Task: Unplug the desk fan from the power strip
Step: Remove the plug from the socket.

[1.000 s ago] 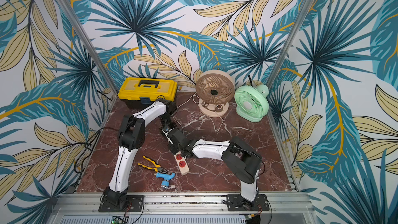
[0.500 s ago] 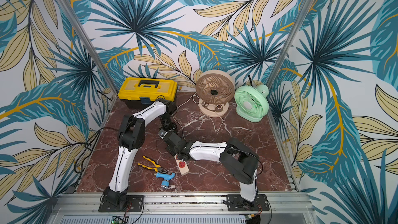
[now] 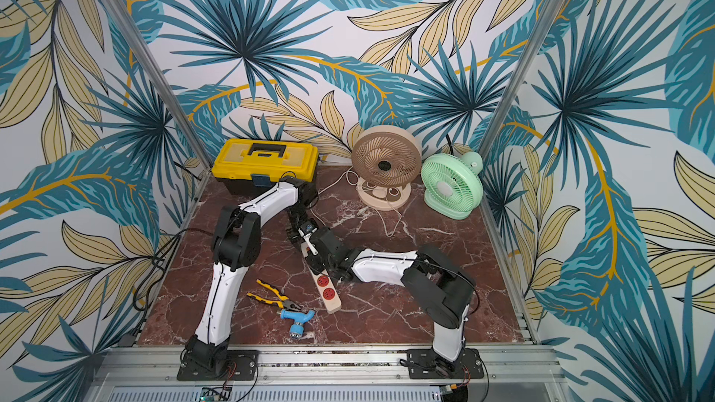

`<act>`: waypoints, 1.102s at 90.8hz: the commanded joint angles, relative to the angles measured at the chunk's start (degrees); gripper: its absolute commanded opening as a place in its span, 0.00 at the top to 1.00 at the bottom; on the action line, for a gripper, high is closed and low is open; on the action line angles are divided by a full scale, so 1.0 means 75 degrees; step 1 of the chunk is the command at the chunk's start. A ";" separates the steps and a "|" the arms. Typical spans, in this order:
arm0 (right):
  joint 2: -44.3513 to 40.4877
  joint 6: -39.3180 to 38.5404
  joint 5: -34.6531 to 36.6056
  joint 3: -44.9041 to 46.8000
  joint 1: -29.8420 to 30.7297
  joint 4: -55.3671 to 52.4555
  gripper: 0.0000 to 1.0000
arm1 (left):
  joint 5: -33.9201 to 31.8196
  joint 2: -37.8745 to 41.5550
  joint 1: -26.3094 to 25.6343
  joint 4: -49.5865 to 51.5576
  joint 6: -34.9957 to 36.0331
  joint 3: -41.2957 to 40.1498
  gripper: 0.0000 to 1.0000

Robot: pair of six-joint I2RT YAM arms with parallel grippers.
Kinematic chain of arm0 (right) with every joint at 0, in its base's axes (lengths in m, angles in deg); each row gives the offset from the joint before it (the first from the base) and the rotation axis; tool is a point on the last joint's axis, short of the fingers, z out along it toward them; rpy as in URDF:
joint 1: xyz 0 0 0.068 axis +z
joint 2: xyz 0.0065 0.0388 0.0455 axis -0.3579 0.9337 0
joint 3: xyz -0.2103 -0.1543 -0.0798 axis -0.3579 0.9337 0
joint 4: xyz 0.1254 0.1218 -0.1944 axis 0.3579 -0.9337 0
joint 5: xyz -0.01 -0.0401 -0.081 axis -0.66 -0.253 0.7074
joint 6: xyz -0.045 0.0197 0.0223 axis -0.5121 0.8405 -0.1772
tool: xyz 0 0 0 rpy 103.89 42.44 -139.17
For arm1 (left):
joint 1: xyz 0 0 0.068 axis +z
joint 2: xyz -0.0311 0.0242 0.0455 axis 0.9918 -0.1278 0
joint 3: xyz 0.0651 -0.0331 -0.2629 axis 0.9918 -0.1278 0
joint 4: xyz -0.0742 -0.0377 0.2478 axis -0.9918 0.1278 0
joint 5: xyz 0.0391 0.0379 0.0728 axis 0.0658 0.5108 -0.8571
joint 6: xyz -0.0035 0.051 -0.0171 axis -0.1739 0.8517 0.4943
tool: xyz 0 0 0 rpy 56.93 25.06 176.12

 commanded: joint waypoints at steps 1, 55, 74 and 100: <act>-0.0364 0.0666 0.0358 0.0250 -0.0554 0.0217 1.00 | -0.1756 -0.1102 0.0140 -0.0621 0.0175 -0.0557 1.00; -0.0356 -0.0582 0.0832 -0.0446 0.0309 -0.0551 1.00 | -0.1708 -0.1090 0.0131 -0.0675 0.0150 -0.0597 1.00; -0.0113 -0.1857 0.1679 -0.0985 0.1127 -0.0924 1.00 | -0.1704 -0.1092 0.0136 -0.0675 0.0148 -0.0604 1.00; 0.0037 -0.2790 0.2328 -0.1255 0.1749 -0.0994 1.00 | -0.1694 -0.1091 0.0129 -0.0694 0.0148 -0.0604 1.00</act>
